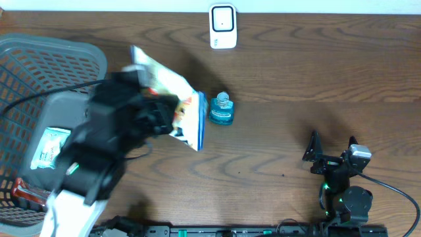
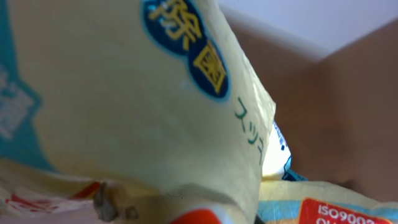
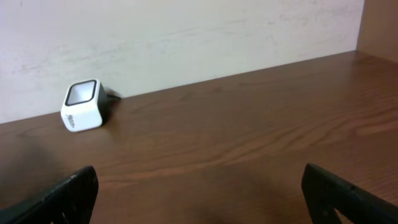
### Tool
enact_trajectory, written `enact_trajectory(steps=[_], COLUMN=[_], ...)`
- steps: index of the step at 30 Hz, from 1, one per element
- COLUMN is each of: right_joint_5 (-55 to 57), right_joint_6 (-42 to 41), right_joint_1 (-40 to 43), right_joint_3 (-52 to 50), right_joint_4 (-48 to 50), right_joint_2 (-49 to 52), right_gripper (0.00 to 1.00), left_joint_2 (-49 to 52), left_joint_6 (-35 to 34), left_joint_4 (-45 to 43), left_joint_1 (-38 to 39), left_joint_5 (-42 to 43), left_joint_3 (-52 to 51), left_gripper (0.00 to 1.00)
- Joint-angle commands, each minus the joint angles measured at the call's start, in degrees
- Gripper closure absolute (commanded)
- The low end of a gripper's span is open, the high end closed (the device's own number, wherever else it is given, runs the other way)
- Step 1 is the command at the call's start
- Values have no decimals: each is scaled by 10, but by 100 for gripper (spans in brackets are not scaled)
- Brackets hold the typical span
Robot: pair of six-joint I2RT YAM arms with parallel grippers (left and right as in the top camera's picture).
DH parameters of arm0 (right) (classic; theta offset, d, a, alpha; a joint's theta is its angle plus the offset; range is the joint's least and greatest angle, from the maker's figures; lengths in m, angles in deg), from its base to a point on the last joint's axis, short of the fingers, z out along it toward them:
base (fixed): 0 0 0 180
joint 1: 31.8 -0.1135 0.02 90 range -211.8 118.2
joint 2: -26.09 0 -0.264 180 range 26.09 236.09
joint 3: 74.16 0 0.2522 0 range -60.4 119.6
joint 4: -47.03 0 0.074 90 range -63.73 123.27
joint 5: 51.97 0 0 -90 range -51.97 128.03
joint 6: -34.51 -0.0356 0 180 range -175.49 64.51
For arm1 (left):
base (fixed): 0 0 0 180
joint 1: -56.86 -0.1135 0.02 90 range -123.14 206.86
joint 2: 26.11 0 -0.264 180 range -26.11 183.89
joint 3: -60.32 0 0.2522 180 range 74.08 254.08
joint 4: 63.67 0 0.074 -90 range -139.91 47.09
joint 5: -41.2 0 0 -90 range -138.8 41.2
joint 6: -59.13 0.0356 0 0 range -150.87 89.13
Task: Scan the item barcode
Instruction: 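Carry the snack bag to the scanner and drop it beside the bottle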
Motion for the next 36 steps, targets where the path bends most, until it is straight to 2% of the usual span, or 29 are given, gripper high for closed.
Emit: enact_trajectory(steps=[1, 5, 10, 15, 21, 24, 26, 27, 30, 36], right_joint_5=[3, 3, 3, 3, 3, 3, 3, 3, 3, 3], right_joint_6=[4, 4, 4, 4, 4, 4, 4, 4, 4, 4], right_joint_1=[-3, -3, -3, -3, -3, -3, -3, -3, -3, -3], right_joint_3=[-1, -1, -1, -1, -1, -1, -1, -1, -1, -1], right_joint_4=[-1, -1, -1, -1, -1, -1, -1, -1, -1, -1], right_joint_2=[-3, -3, -3, -3, -3, -3, -3, -3, -3, -3], right_gripper=[1, 1, 1, 1, 1, 1, 1, 1, 1, 1], left_joint_2=[79, 183, 290, 360, 389, 391, 391, 391, 391, 387], left_joint_6=[60, 60, 40, 40, 13, -4, -14, -16, -19, -29], left_joint_4=[16, 11, 10, 10, 9, 9, 11, 11, 11, 26], left_joint_1=[62, 94, 97, 97, 97, 97, 97, 97, 97, 97], left_joint_5=[-98, -104, -107, -107, -108, -108, -108, -108, -110, -129], left_joint_3=[3, 3, 3, -5, -14, -15, -15, -15, -15, -15], left_gripper=[93, 93, 93, 93, 90, 70, 62, 50, 5, 2])
